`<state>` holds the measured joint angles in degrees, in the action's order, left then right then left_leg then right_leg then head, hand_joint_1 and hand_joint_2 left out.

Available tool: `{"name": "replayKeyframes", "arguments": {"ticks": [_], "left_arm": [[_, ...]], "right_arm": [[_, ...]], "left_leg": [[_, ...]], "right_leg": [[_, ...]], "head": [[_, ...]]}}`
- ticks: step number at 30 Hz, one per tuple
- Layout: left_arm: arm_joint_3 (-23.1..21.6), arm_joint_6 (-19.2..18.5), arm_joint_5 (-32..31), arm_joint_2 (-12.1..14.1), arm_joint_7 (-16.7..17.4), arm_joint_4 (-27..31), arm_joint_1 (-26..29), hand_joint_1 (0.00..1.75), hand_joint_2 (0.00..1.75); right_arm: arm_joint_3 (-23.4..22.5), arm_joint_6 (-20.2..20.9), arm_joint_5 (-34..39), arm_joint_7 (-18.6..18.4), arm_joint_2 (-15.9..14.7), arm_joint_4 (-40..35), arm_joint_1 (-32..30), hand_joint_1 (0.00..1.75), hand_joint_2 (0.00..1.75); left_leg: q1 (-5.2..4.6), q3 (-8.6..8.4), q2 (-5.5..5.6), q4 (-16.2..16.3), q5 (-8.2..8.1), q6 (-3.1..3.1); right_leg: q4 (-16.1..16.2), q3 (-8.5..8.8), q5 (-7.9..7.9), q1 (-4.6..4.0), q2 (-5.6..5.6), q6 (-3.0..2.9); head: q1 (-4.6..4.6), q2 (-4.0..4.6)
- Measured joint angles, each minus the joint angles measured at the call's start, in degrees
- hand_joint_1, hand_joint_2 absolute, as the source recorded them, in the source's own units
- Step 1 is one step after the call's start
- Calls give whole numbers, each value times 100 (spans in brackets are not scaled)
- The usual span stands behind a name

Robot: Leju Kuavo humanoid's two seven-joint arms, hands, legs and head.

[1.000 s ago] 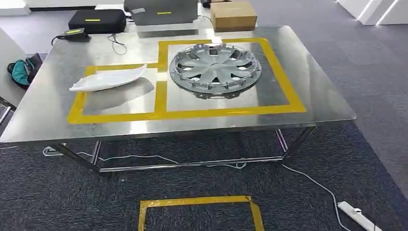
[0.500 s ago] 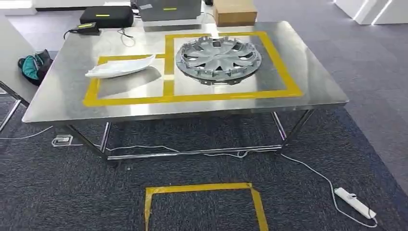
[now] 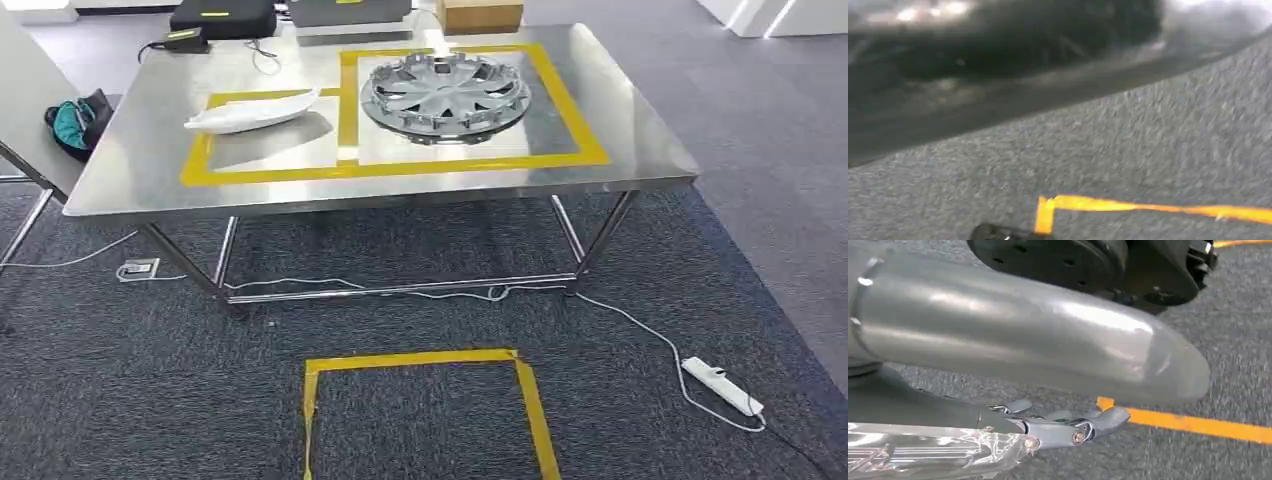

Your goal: Take the parts from the cabinet and place them on the table.

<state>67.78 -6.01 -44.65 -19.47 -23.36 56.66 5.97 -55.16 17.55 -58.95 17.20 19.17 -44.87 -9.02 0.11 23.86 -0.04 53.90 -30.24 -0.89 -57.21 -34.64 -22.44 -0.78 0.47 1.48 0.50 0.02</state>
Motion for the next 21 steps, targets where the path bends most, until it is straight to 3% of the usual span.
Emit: {"name": "replayKeyframes", "arguments": {"ticks": [3,4,5,7,8,9,10,11,12,13,14,15,16,18,19,21], "left_arm": [[105,0,-162,-20,7,-147,-20,0,0],[136,-9,-208,-22,7,-173,-48,0,0],[171,-48,-269,-24,4,-208,-61,0,0],[227,-90,-359,-26,0,-245,-63,0,0],[254,-105,-398,-26,-7,-256,-68,0,0],[288,-118,-446,-26,-11,-276,-87,0,0],[328,-140,-490,-31,-18,-289,-102,0,0],[359,-157,-538,-35,-24,-302,-117,0,0],[385,-166,-575,-39,-24,-313,-125,0,0],[409,-181,-603,-39,-28,-326,-142,0,0],[426,-186,-643,-42,-37,-330,-144,0,0],[457,-199,-678,-42,-54,-333,-163,0,0],[490,-205,-707,-44,-61,-337,-188,0,0],[527,-227,-757,-44,-94,-352,-194,0,0],[562,-229,-765,-42,-103,-361,-195,0,0],[606,-234,-778,-48,-116,-372,-195,0,0]], "right_arm": [[-112,18,-44,20,9,-2,15,0,0],[-142,26,-53,20,9,-2,0,0,0],[-164,37,-55,22,13,-2,-5,0,0],[-180,46,-50,22,24,-2,-3,0,0],[-182,50,-44,22,26,-2,2,0,0],[-182,50,-33,22,29,-2,1,0,0],[-182,50,-15,18,29,-2,-2,0,0],[-182,50,9,11,29,-2,-3,0,0],[-182,50,24,-9,29,-9,-4,0,0],[-182,53,63,-28,29,-37,-5,0,0],[-177,89,150,-91,29,-72,-12,0,0],[-149,124,279,-155,35,-137,-44,0,0],[-98,142,429,-236,46,-208,-101,0,0],[31,168,706,-389,59,-352,-233,0,0],[89,171,763,-420,59,-424,-286,0,0],[159,171,811,-439,59,-524,-351,0,0]], "left_leg": [[-9,143,-17,23,111,139],[-3,210,-28,22,157,186],[-3,273,-21,21,206,232],[-5,432,-20,22,343,239],[-8,517,-21,25,407,235],[-10,597,-21,32,471,229],[-10,677,-20,35,538,219],[-10,746,-16,41,594,204],[-9,802,2,48,646,183],[-10,808,17,68,691,155],[-43,848,29,89,719,125],[-53,866,40,113,749,99],[-50,871,44,117,791,75],[-32,903,80,110,834,12],[-15,932,68,188,715,-22],[-11,1162,57,800,127,-82]], "right_leg": [[23,-72,112,37,-6,67],[-86,-135,-89,49,-17,113],[-356,-235,-443,47,-27,145],[-1223,-450,-1063,50,-26,178],[-1584,-510,-1172,50,-26,184],[-1772,-490,-1098,50,-26,184],[-1742,-360,-844,50,-26,177],[-1502,-127,-574,50,-27,161],[-1049,229,-417,51,-40,145],[-455,666,-459,62,-104,130],[73,1069,-679,60,-178,118],[307,1149,-799,65,-184,102],[273,1058,-798,57,-170,77],[269,1018,-762,53,-112,-46],[277,992,-715,68,-67,-113],[272,904,-651,67,-40,-177]], "head": [[-13,0],[-9,0],[4,0],[22,0],[22,0],[22,0],[24,0],[22,0],[24,0],[24,0],[28,0],[10,0],[9,0],[15,0],[11,0],[-15,0]]}}
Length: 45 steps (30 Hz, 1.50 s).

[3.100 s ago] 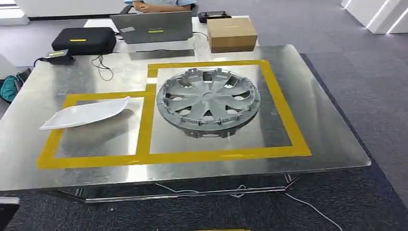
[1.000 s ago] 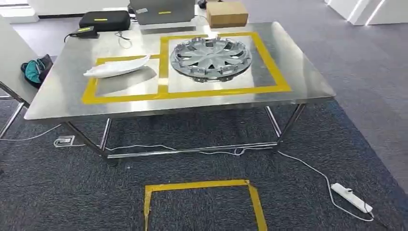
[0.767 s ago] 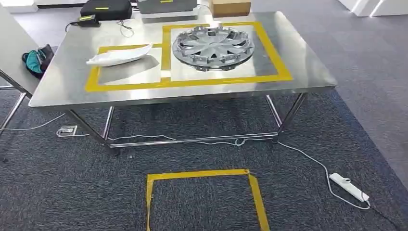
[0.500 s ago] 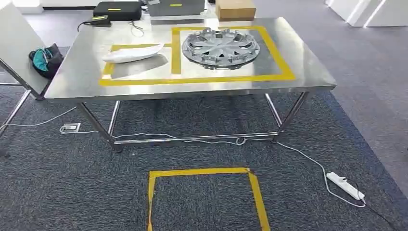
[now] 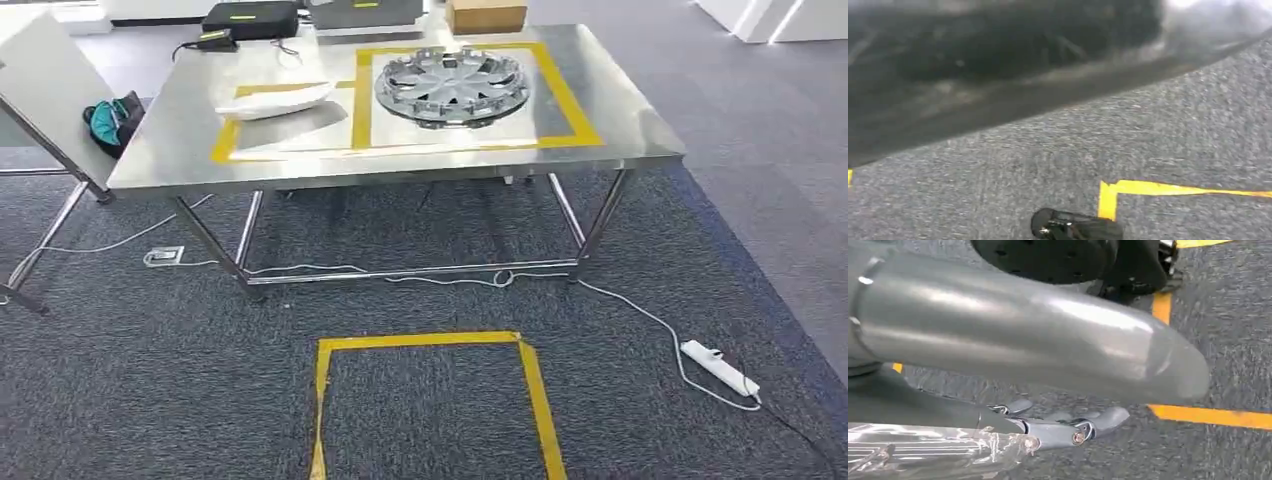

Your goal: Take the parts from the cabinet and place them on the table.

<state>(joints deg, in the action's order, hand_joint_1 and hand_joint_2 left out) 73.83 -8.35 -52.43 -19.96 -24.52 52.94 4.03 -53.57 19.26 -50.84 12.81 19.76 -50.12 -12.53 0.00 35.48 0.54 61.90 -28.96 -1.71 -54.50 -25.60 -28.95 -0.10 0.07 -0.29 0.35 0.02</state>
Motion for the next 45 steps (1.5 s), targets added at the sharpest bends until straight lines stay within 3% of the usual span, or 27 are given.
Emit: {"name": "replayKeyframes", "arguments": {"ticks": [2,3,5,6,7,8,12,14,15,17,18,20,22,23,24,27,28,29,30,33,34,36,37,38,39,43,45], "left_arm": [[24,-81,-46,0,-4,-18,-5,0,0],[39,-123,-68,-2,-11,-29,-8,0,0],[72,-206,-118,-2,-20,-44,-8,0,0],[90,-236,-158,-2,-33,-48,-11,0,0],[103,-258,-162,-2,-39,-50,-19,0,0],[129,-271,-175,-11,-44,-55,-40,0,0],[190,-304,-219,-17,-96,-64,-84,0,0],[221,-341,-260,-31,-114,-64,-97,0,0],[227,-352,-273,-39,-116,-64,-106,0,0],[243,-365,-275,-39,-118,-68,-116,0,0],[258,-365,-276,-39,-118,-70,-114,0,0],[293,-374,-295,-42,-118,-74,-109,0,0],[302,-417,-337,-44,-133,-79,-126,0,0],[306,-428,-348,-44,-140,-81,-136,0,0],[308,-435,-359,-42,-142,-81,-158,0,0],[341,-459,-411,-33,-173,-83,-146,0,0],[372,-457,-446,-22,-177,-85,-147,0,0],[411,-455,-470,-20,-192,-103,-152,0,0],[446,-455,-474,-11,-219,-116,-184,0,0],[520,-457,-523,22,-286,-199,-267,0,0],[557,-459,-533,35,-297,-225,-268,0,0],[603,-461,-535,55,-312,-251,-260,0,0],[614,-459,-538,63,-313,-254,-265,0,0],[616,-461,-547,68,-323,-262,-277,0,0],[616,-461,-566,70,-328,-275,-321,0,0],[677,-422,-603,107,-385,-374,-318,0,0],[708,-393,-632,153,-426,-409,-337,0,0]], "right_arm": [[116,-18,178,-112,2,-70,-93,0,0],[197,-37,291,-184,2,-116,-153,0,0],[374,-72,481,-285,4,-221,-245,0,0],[465,-79,555,-317,7,-271,-280,0,0],[527,-87,603,-343,13,-304,-303,0,0],[597,-94,647,-361,13,-354,-333,0,0],[774,-103,752,-413,31,-468,-381,0,0],[870,-120,829,-453,31,-538,-405,0,0],[897,-124,848,-477,31,-558,-424,0,0],[927,-125,859,-488,31,-571,-465,0,0],[945,-125,861,-492,31,-573,-479,0,0],[997,-129,886,-499,31,-582,-495,0,0],[1027,-136,903,-520,31,-636,-524,0,0],[1041,-135,907,-527,31,-649,-526,0,0],[1058,-135,909,-536,33,-656,-533,0,0],[1106,-131,899,-549,33,-695,-547,0,0],[1126,-133,892,-547,37,-700,-545,0,0],[1141,-138,877,-538,37,-702,-530,0,0],[1148,-149,861,-518,42,-700,-534,0,0],[1148,-157,800,-499,48,-697,-543,0,0],[1148,-166,796,-494,48,-697,-533,0,0],[1152,-166,794,-490,48,-698,-518,0,0],[1157,-166,791,-488,50,-697,-510,0,0],[1157,-166,785,-485,52,-698,-499,0,0],[1156,-168,781,-481,52,-695,-500,0,0],[1163,-181,781,-479,55,-691,-445,0,0],[1165,-192,794,-466,55,-689,-448,0,0]], "left_leg": [[1,327,0,948,-459,-40],[1,358,-1,1159,-480,-39],[1,40,-13,773,-171,-25],[-1,-293,-68,231,82,-7],[-3,-562,-167,-226,237,11],[-22,-815,-414,-627,281,31],[-47,-709,-280,-734,255,188],[-1,-690,-191,-757,304,269],[-1,-664,-137,-757,321,295],[-3,-615,-18,-752,348,326],[-3,-607,42,-751,361,324],[-2,-614,185,-746,374,310],[2,-618,334,-730,390,283],[-11,-598,398,-719,399,253],[-37,-542,461,-657,394,226],[7,-435,632,-688,477,100],[13,-415,613,-650,470,77],[-11,-353,309,-507,325,48],[-9,-186,132,-156,69,10],[8,414,10,1152,-513,-51],[14,412,7,1196,-461,-60],[18,5,-44,522,-36,-47],[15,-299,-163,-13,180,-34],[9,-580,-423,-477,283,-23],[-18,-653,-522,-694,261,17],[-25,-571,-250,-687,311,208],[14,-565,-161,-690,355,279]], "right_leg": [[-9,-89,53,-6,68,-3],[-15,-120,74,-8,115,1],[-19,-136,88,-9,195,15],[-22,-123,88,-9,247,17],[-23,-100,84,-9,283,23],[-34,-119,70,-55,333,51],[-78,-73,71,-84,539,159],[-363,-241,-165,-61,188,264],[-813,-440,-414,-39,74,283],[-1819,-918,-806,-32,16,308],[-2086,-1061,-845,-30,14,314],[-1713,-919,-469,-23,3,309],[-641,-431,97,9,-163,287],[-274,-276,136,44,-475,286],[-104,-242,79,75,-530,278],[-188,-238,97,25,-363,200],[-143,-253,149,76,-267,141],[-140,-261,169,67,-211,108],[-141,-276,178,64,-132,87],[-146,-331,183,55,150,81],[-147,-335,183,55,232,82],[-148,-368,177,57,378,90],[-148,-355,165,59,443,105],[-155,-325,152,49,498,127],[-211,-351,117,-6,548,178],[-169,-228,121,10,750,290],[-569,-423,-190,34,207,361]], "head": [[0,0],[-2,0],[-2,0],[-2,0],[-2,0],[-11,0],[-4,0],[31,0],[37,0],[42,0],[35,0],[37,0],[39,0],[37,0],[31,0],[29,0],[37,0],[11,0],[-63,0],[-68,0],[-65,0],[-65,0],[-65,0],[-65,0],[-90,0],[-48,0],[-6,0]]}}
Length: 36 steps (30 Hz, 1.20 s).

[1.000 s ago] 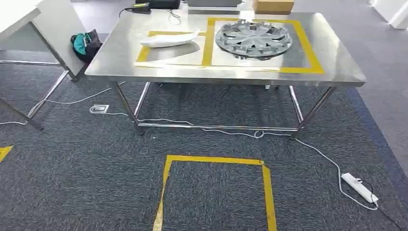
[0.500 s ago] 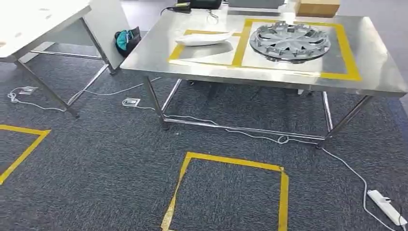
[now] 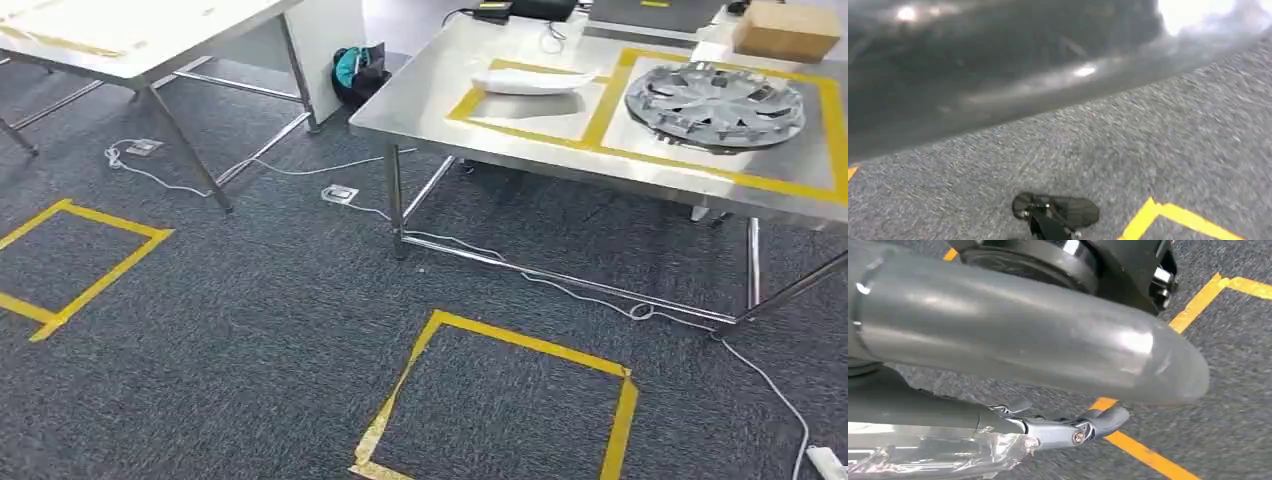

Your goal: Take the parts from the cabinet and place them on the table.

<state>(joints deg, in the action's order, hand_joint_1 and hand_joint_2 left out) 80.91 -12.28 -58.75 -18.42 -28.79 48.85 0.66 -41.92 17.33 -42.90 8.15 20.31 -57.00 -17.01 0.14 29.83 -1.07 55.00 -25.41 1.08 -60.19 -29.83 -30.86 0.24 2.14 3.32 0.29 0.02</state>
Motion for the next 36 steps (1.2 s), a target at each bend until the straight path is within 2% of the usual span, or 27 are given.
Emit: {"name": "replayKeyframes", "arguments": {"ticks": [2,3,4,5,7,8,9,10,13,14,15,16,18,19,20,22,23,24,25,28,29,30,31,33,34,35,36], "left_arm": [[4,13,-11,13,-4,-66,-31,0,0],[9,17,-13,20,-4,-90,-33,0,0],[17,20,-13,24,-4,-111,-31,0,0],[28,28,-13,35,-4,-131,-29,0,0],[37,33,-20,50,-7,-166,-36,0,0],[37,48,-46,57,-11,-183,-45,0,0],[41,63,-68,72,-22,-201,-63,0,0],[41,76,-96,85,-28,-221,-88,0,0],[61,109,-168,133,-44,-267,-64,0,0],[63,116,-177,160,-52,-278,-62,0,0],[61,122,-181,162,-63,-286,-69,0,0],[61,122,-195,166,-68,-301,-102,0,0],[61,125,-212,173,-72,-339,-134,0,0],[63,138,-236,179,-70,-361,-128,0,0],[63,166,-245,192,-70,-387,-109,0,0],[63,230,-264,240,-76,-455,-98,0,0],[63,249,-269,258,-90,-477,-107,0,0],[61,269,-300,264,-94,-507,-128,0,0],[63,271,-313,275,-94,-525,-175,0,0],[76,286,-356,286,-96,-553,-142,0,0],[76,293,-356,293,-96,-555,-141,0,0],[74,297,-356,302,-96,-555,-136,0,0],[74,299,-358,306,-96,-559,-155,0,0],[76,297,-361,306,-96,-581,-174,0,0],[76,299,-361,310,-96,-592,-164,0,0],[76,299,-361,315,-96,-594,-156,0,0],[76,299,-361,319,-96,-599,-149,0,0]], "right_arm": [[0,0,-2,-2,0,13,-17,0,0],[-2,0,-4,-2,0,24,-18,0,0],[-2,0,-4,-2,0,33,-17,0,0],[-2,0,-4,-2,0,37,-17,0,0],[-2,0,-7,-2,0,39,-14,0,0],[0,0,-13,-2,0,39,-14,0,0],[2,0,-15,-2,0,50,-8,0,0],[2,-4,-15,-4,7,57,-6,0,0],[-2,-15,-13,-15,7,63,3,0,0],[-4,-20,-13,-18,17,63,6,0,0],[-4,-22,-4,-15,17,63,5,0,0],[-4,-22,-7,-18,20,66,-7,0,0],[-7,-35,-18,-24,20,77,-20,0,0],[-7,-52,-37,-33,20,85,-12,0,0],[-7,-72,-61,-33,20,92,-1,0,0],[-7,-103,-138,-13,22,129,37,0,0],[-7,-107,-155,2,22,142,63,0,0],[-15,-109,-203,31,22,160,81,0,0],[-28,-109,-232,52,22,182,83,0,0],[-33,-116,-337,109,22,221,165,0,0],[-35,-120,-352,114,22,234,178,0,0],[-48,-124,-359,122,22,247,187,0,0],[-66,-129,-365,127,22,267,190,0,0],[-103,-131,-378,122,22,310,178,0,0],[-120,-133,-385,122,22,328,179,0,0],[-125,-133,-387,122,22,337,180,0,0],[-127,-133,-387,122,22,348,183,0,0]], "left_leg": [[-7,48,152,4,19,28],[-10,60,225,7,22,31],[-11,61,298,9,26,32],[-10,53,385,12,30,27],[-6,39,556,28,34,9],[-4,44,627,34,35,-11],[-37,76,678,57,38,-51],[-24,125,756,82,56,-85],[29,217,961,51,133,-224],[28,236,762,117,76,-230],[1,353,454,337,-109,-252],[3,558,297,758,-356,-283],[22,1001,181,1688,-750,-325],[31,1085,169,1886,-772,-337],[37,1030,165,1818,-668,-342],[41,577,77,1001,-225,-335],[38,252,-108,454,-57,-328],[21,28,-481,96,-59,-315],[17,44,-375,84,-38,-242],[-19,93,-170,77,-29,-124],[28,84,-109,49,18,-68],[33,101,-64,49,29,-41],[31,119,11,49,39,-8],[25,155,184,51,54,14],[22,157,262,51,57,16],[22,152,343,54,58,14],[23,144,427,55,60,10]], "right_leg": [[-1035,-472,-485,1,-184,11],[-1408,-662,-600,-4,-201,6],[-1517,-736,-564,-5,-205,2],[-1333,-655,-378,-4,-206,-10],[-348,-211,186,16,-310,-35],[134,10,382,39,-540,-41],[311,77,276,66,-803,-58],[351,76,274,72,-755,-67],[348,95,318,40,-567,-183],[375,100,346,59,-466,-227],[381,98,348,58,-401,-262],[381,91,346,47,-303,-276],[380,75,339,29,-89,-288],[380,69,339,26,-6,-288],[380,41,336,26,64,-285],[380,32,317,29,215,-268],[379,52,303,27,284,-247],[362,128,286,-27,329,-216],[350,94,257,-45,373,-177],[397,223,266,-22,569,-87],[367,163,218,14,432,-31],[196,107,77,14,103,-10],[-207,-61,-170,20,-91,-7],[-1250,-556,-608,14,-206,6],[-1550,-721,-664,14,-210,2],[-1538,-741,-564,15,-210,-3],[-1272,-636,-344,19,-212,-12]], "head": [[0,0],[2,0],[-2,0],[-2,0],[0,0],[0,0],[-4,0],[-18,0],[-7,0],[0,0],[-73,0],[-94,0],[-92,0],[-94,0],[-96,0],[-96,0],[-96,0],[-105,0],[-94,0],[-66,0],[-68,0],[-30,0],[-26,0],[-15,0],[-20,0],[-18,0],[-20,0]]}}
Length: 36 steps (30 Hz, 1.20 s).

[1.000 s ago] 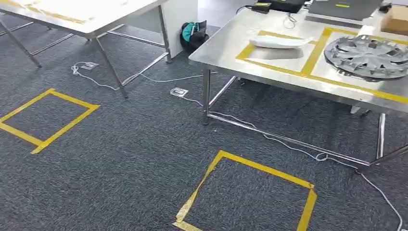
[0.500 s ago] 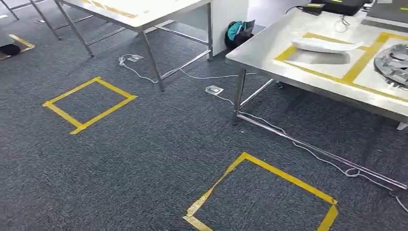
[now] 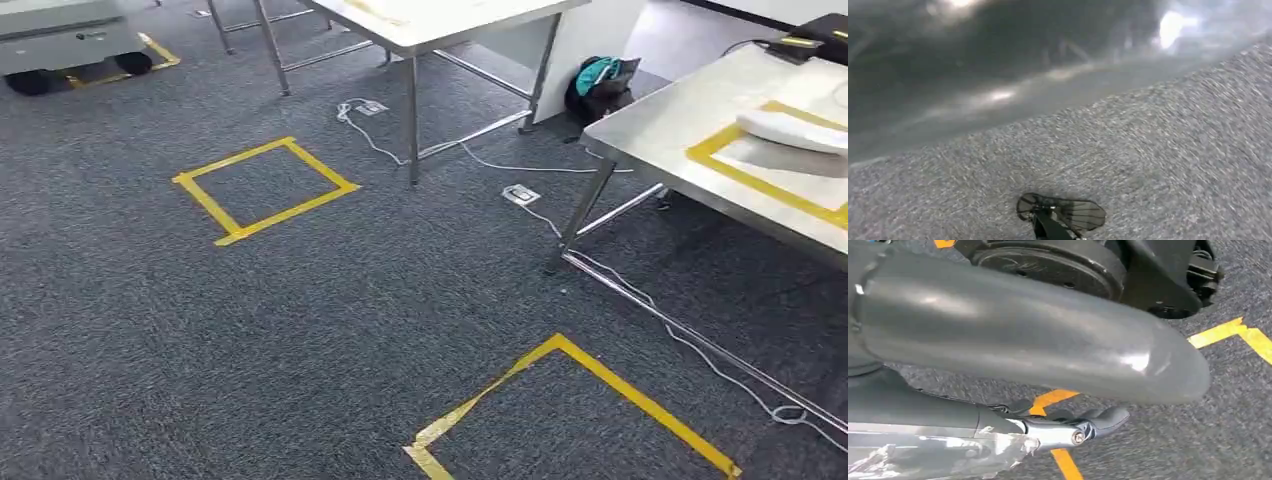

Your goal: Take the parts from the cabinet and place them on the table.

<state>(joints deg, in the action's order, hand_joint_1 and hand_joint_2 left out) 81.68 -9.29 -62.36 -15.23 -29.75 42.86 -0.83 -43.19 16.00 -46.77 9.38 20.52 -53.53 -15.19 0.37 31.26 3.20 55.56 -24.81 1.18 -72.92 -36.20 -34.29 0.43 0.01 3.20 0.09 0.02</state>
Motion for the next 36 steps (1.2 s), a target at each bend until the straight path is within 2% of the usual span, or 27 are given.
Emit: {"name": "replayKeyframes", "arguments": {"ticks": [1,2,3,4,7,8,9,10,12,13,14,15,17,18,19,20,23,24,25,26,28,29,30,32,33,34,36], "left_arm": [[0,0,0,0,0,-7,-2,0,0],[0,0,0,0,0,-15,-7,0,0],[0,0,0,0,0,-17,-11,0,0],[0,0,0,4,0,-17,-31,0,0],[2,0,0,7,0,-24,16,0,0],[2,0,0,18,2,-26,22,0,0],[2,4,0,20,2,-33,28,0,0],[2,2,-2,22,2,-42,8,0,0],[2,2,-2,22,2,-66,-34,0,0],[2,2,-4,24,15,-70,-31,0,0],[2,4,-7,26,37,-72,-15,0,0],[2,6,-35,37,76,-74,3,0,0],[2,13,-89,57,122,-79,12,0,0],[2,15,-109,57,122,-81,1,0,0],[2,18,-116,52,125,-94,-39,0,0],[2,13,-120,55,127,-107,-56,0,0],[9,33,-122,68,125,-136,-8,0,0],[9,46,-116,81,111,-140,2,0,0],[9,55,-105,96,101,-144,-8,0,0],[9,57,-100,101,96,-155,-29,0,0],[9,74,-87,101,92,-210,-55,0,0],[11,87,-72,101,92,-229,-49,0,0],[11,94,-70,98,92,-240,-39,0,0],[11,92,-74,83,81,-240,-33,0,0],[9,46,-114,50,74,-236,-31,0,0],[9,-13,-155,-5,72,-201,-32,0,0],[9,-109,-212,-114,70,-79,-11,0,0]], "right_arm": [[-4,-2,-2,0,0,7,3,0,0],[-13,-2,-2,0,0,13,8,0,0],[-22,-2,-2,2,0,22,10,0,0],[-31,-2,-2,2,0,31,13,0,0],[-42,-4,-4,-2,0,37,24,0,0],[-44,-4,-7,13,2,39,24,0,0],[-46,-11,-18,37,2,46,35,0,0],[-46,-29,-28,66,2,59,37,0,0],[-57,-92,-74,112,2,127,52,0,0],[-79,-124,-133,138,2,181,86,0,0],[-94,-160,-190,166,0,236,125,0,0],[-116,-192,-266,214,-2,310,172,0,0],[-155,-234,-367,301,-4,432,257,0,0],[-179,-260,-404,341,-7,501,296,0,0],[-208,-275,-433,374,-13,531,305,0,0],[-253,-280,-463,415,-17,568,335,0,0],[-337,-273,-555,483,-17,654,440,0,0],[-359,-269,-581,501,-20,673,461,0,0],[-389,-267,-595,518,-20,695,474,0,0],[-418,-262,-614,520,-20,717,476,0,0],[-496,-251,-693,524,-20,778,471,0,0],[-531,-234,-728,525,-20,793,472,0,0],[-562,-223,-745,523,-20,798,473,0,0],[-614,-156,-733,460,-20,791,458,0,0],[-614,-85,-596,360,-20,728,408,0,0],[-590,-11,-377,209,-20,603,320,0,0],[-442,59,141,-82,-20,342,103,0,0]], "left_leg": [[2,-8,94,1,6,-10],[8,-17,183,3,11,-23],[13,-11,245,2,15,-53],[-22,32,328,58,6,-96],[40,119,502,19,81,-222],[47,127,483,45,75,-243],[12,188,116,167,-36,-252],[6,351,-96,495,-268,-271],[24,809,-235,1438,-722,-306],[28,980,-252,1811,-840,-319],[31,1005,-256,1881,-807,-324],[36,893,-265,1704,-649,-329],[53,364,-395,768,-220,-338],[59,45,-662,271,-105,-352],[35,-38,-794,67,-112,-339],[29,-7,-682,85,-98,-266],[2,10,-498,65,-79,-142],[28,15,-444,58,-62,-109],[32,20,-398,58,-52,-81],[26,27,-330,59,-43,-53],[-2,45,-165,61,-39,-27],[-13,45,-83,62,-36,-22],[-19,42,3,64,-34,-22],[-22,31,169,66,-24,-29],[-21,26,253,66,-18,-38],[-47,42,329,83,-12,-65],[-13,99,457,87,8,-126]], "right_leg": [[499,214,299,11,-35,-6],[1077,473,587,28,-171,-17],[1468,640,684,55,-467,-21],[1658,711,609,85,-542,-37],[1576,716,614,13,-386,-125],[1621,716,655,51,-296,-181],[1627,723,674,47,-217,-218],[1629,718,674,39,-135,-251],[1629,701,669,17,67,-259],[1628,691,668,12,161,-261],[1628,671,667,12,237,-260],[1627,637,664,14,312,-255],[1627,653,639,24,465,-223],[1621,689,621,16,522,-191],[1564,664,580,-44,581,-131],[1596,695,576,-36,629,-106],[1651,838,582,-1,802,-12],[1571,789,494,20,536,31],[1332,694,302,29,270,31],[925,515,76,26,134,33],[-8,59,-296,13,20,20],[-192,-62,-300,4,7,5],[-77,-41,-156,-5,-2,-19],[747,310,354,-9,-86,-68],[1264,559,600,-5,-257,-97],[1527,665,573,16,-578,-126],[1569,671,571,2,-468,-121]], "head": [[2,0],[2,0],[6,0],[-2,0],[-2,0],[-2,0],[-15,0],[-61,0],[-68,0],[-74,0],[-70,0],[-79,0],[-74,0],[-74,0],[-94,0],[-26,0],[-26,0],[-15,0],[4,0],[9,0],[11,0],[11,0],[11,0],[11,0],[13,0],[6,0],[9,0]]}}
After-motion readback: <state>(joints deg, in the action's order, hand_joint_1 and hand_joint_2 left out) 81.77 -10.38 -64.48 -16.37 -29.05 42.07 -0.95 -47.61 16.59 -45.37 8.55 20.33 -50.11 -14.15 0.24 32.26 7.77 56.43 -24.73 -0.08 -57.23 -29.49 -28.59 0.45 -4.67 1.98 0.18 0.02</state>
